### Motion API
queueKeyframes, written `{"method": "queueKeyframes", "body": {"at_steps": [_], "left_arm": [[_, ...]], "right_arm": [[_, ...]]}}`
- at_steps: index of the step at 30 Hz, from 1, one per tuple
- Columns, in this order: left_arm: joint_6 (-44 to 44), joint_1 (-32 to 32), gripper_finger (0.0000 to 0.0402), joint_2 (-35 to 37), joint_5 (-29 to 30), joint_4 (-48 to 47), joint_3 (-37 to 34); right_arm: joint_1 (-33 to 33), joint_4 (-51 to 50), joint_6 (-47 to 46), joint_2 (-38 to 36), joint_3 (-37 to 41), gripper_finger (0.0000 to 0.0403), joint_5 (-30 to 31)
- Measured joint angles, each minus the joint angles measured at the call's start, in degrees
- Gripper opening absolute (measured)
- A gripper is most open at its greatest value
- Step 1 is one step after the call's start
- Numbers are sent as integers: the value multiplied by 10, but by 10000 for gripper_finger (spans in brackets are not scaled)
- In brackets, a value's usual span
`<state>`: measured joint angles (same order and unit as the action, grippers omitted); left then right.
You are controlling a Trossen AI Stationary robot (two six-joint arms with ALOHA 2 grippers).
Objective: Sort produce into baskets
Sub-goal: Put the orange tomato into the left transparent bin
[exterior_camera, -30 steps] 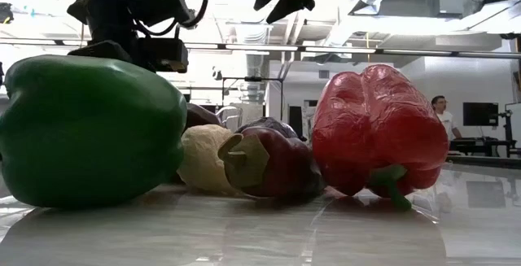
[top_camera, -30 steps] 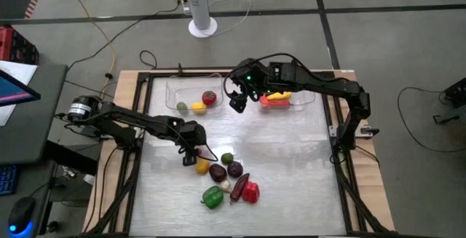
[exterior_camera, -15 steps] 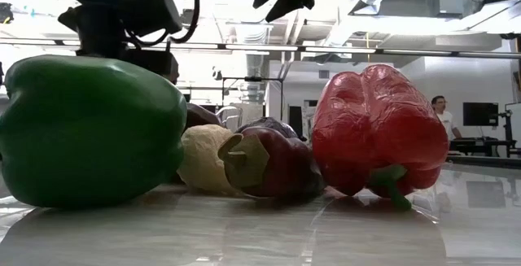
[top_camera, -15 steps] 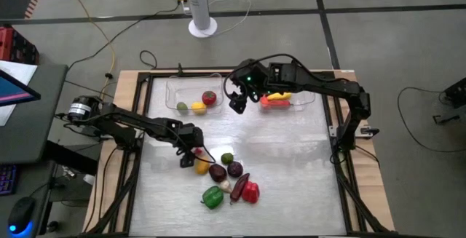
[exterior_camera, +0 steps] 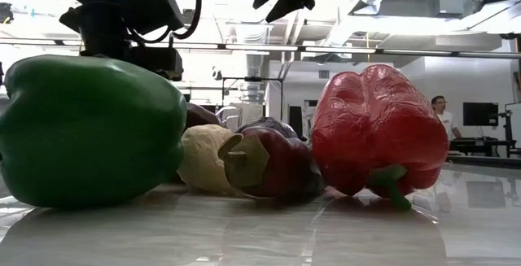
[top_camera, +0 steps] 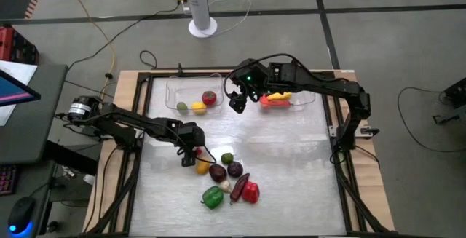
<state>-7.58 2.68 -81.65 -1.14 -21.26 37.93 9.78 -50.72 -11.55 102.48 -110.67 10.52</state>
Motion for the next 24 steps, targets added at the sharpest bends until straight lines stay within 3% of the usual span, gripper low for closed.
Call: {"method": "queueKeyframes", "body": {"at_steps": [9,18,21,24], "left_arm": [[-14,-5,95,0,-4,-2,0],[-17,-37,75,13,-46,-100,53],[11,-55,75,39,-14,-148,98],[26,-79,74,69,63,-160,139]], "right_arm": [[0,3,-9,0,0,292,0],[0,-2,-21,0,0,292,1],[5,-4,-21,0,0,292,1],[5,-4,-22,-1,0,292,1]]}}
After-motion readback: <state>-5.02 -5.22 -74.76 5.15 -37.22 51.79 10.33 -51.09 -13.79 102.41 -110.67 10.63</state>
